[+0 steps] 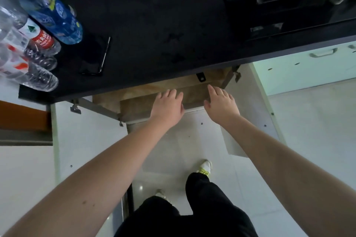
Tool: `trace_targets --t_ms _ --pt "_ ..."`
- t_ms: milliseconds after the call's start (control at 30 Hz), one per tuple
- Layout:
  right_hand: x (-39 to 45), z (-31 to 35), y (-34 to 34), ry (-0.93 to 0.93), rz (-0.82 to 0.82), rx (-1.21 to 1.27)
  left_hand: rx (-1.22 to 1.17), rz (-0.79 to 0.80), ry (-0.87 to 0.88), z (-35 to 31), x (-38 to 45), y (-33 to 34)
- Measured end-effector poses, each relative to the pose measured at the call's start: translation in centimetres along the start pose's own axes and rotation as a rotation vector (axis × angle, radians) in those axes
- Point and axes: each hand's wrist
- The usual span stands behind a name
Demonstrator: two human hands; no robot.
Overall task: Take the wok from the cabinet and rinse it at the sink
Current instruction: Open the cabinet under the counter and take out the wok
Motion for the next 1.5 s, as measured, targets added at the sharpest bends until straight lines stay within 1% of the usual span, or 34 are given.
trace_targets --t_ms 133,300,367,500,600,667,800,867,900,967,1067,1133,1200,1233,1300,1400,1467,1500 --pt "4.5 -0.6 1.7 0.004 0.015 0.025 -0.054 0.001 -0.017 0.9 2.3 2.1" --pt "10.8 -0.8 6.2 0.111 -0.036 0.112 -0.126 -0.012 0.002 2.1 5.3 7.4" --pt "13.3 -0.9 8.1 0.132 -0.083 0.157 -0.156 -0.042 -0.012 2.6 6.3 9.5" --pt "17.8 -1.7 11.3 0.101 -0.262 0.189 -0.213 -0.087 -0.038 3.7 8.6 14.0" --pt "21.1 -3.0 12.6 0.074 -0.309 0.162 -0.240 -0.132 -0.070 4.2 10.6 16.9" --pt "23.0 -3.5 13.2 0.041 -0.305 0.103 -0.246 -0.161 -0.067 4.4 12.0 18.3" --pt "24.6 -3.6 13.6 0.084 -0.291 0.087 -0.302 -0.136 -0.068 4.0 15.2 19.5" --pt "25.1 -3.5 13.5 0.097 -0.235 0.111 -0.348 -0.159 -0.079 3.7 16.6 19.5" --pt "25.4 -3.4 13.4 0.117 -0.197 0.173 -0.364 -0.184 -0.077 3.7 17.2 19.5" --pt "26.0 -3.2 13.0 0.186 -0.121 0.439 -0.392 -0.218 -0.060 3.6 18.1 19.4" --pt "25.8 -2.7 12.1 0.286 0.103 0.861 -0.418 -0.248 -0.027 3.9 18.6 18.9" --pt "25.8 -2.8 12.0 0.298 0.223 1.131 -0.438 -0.269 -0.053 4.3 18.7 18.4" --pt "25.9 -2.6 12.2 0.311 0.261 1.373 -0.521 -0.249 -0.116 4.6 18.5 18.2" --pt "25.9 -2.4 12.4 0.318 0.257 1.412 -0.606 -0.221 -0.157 4.8 18.4 18.2" --pt "25.6 -1.9 12.8 0.326 0.237 1.396 -0.809 -0.158 -0.248 5.1 18.4 18.7" --pt "24.2 -1.2 13.7 0.326 0.215 1.380 -1.162 -0.157 -0.364 5.8 18.8 20.0" --pt "22.5 -1.1 14.5 0.332 0.235 1.413 -1.331 -0.143 -0.440 5.9 19.0 20.4" --pt "21.5 -1.0 14.9 0.331 0.271 1.439 -1.403 -0.120 -0.474 5.8 18.9 20.5"
Point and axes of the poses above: each hand's wrist, its own x-axis towards the middle knuckle, its own y-axis out of the palm, z = x × y, and after that the axes turned 1 degree about -x, right-handed
